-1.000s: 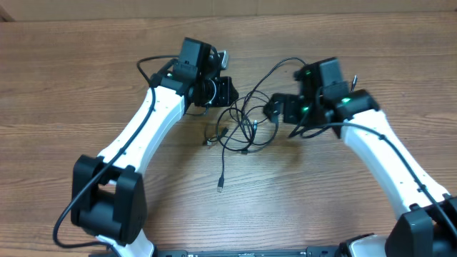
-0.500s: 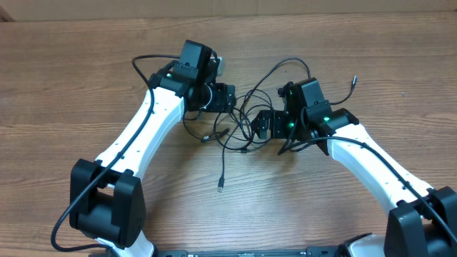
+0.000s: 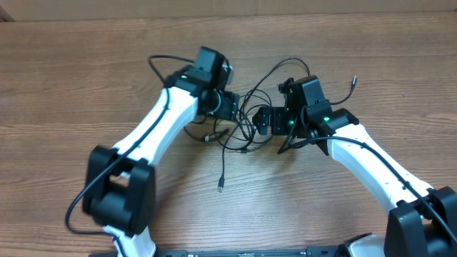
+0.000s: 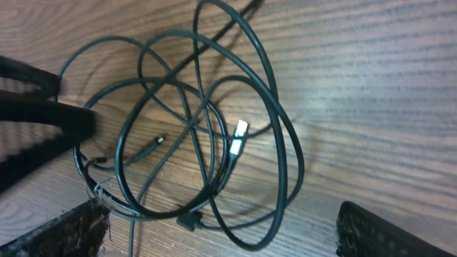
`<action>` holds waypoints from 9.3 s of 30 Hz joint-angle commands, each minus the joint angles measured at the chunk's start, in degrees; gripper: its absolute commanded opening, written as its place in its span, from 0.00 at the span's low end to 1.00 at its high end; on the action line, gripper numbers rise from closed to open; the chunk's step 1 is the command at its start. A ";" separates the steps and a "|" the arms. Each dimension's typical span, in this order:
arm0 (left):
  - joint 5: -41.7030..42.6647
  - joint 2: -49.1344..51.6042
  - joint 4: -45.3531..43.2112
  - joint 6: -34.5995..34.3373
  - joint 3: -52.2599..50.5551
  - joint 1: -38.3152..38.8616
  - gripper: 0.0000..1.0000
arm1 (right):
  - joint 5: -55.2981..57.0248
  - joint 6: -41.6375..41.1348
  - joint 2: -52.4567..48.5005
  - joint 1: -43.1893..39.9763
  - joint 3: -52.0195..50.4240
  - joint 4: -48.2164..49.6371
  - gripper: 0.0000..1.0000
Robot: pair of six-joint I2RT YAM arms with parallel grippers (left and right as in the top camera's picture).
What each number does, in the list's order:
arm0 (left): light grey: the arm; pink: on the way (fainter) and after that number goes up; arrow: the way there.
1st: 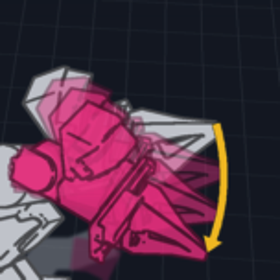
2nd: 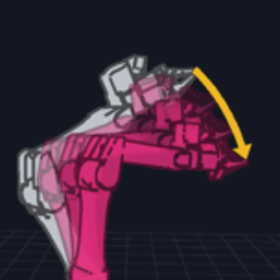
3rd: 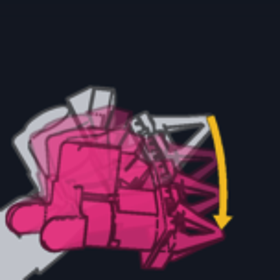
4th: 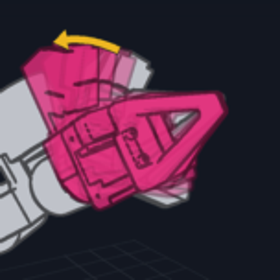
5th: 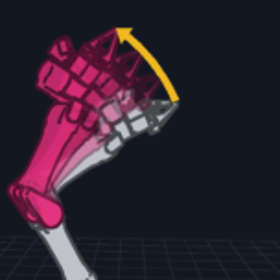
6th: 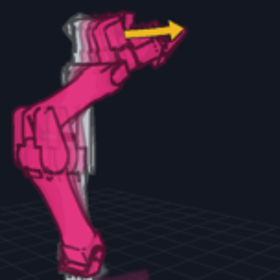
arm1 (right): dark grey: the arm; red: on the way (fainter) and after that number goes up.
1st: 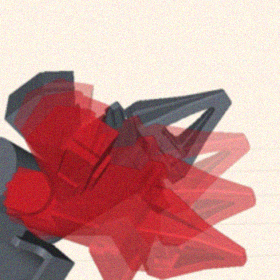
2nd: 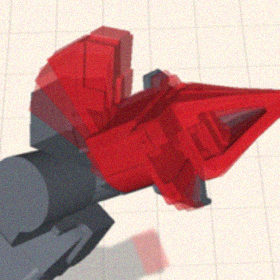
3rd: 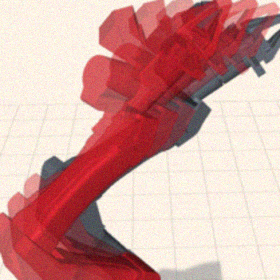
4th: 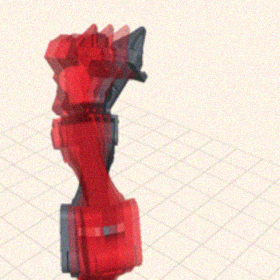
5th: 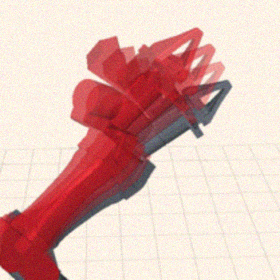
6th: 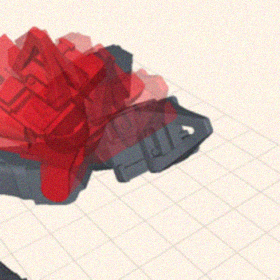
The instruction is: Untangle cables
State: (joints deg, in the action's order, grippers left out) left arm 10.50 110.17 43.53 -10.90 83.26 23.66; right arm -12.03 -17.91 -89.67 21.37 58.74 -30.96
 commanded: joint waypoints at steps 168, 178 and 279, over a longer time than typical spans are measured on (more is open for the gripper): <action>-13.55 -9.22 20.35 -19.34 -11.52 -22.34 0.04 | 34.51 13.94 -11.56 -63.23 37.75 1.25 0.04; -8.50 -9.22 17.44 -19.34 -11.52 -17.59 0.04 | 27.96 17.33 -25.42 -69.96 37.64 -2.36 0.49; 3.43 -33.81 3.28 -16.00 -6.58 -12.50 0.04 | -2.21 -17.86 -8.74 13.03 -9.35 32.48 0.97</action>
State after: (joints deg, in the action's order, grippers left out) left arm 16.53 77.36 47.72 -15.40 75.29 11.49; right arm -21.32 -30.59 -98.32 32.67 52.18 -2.26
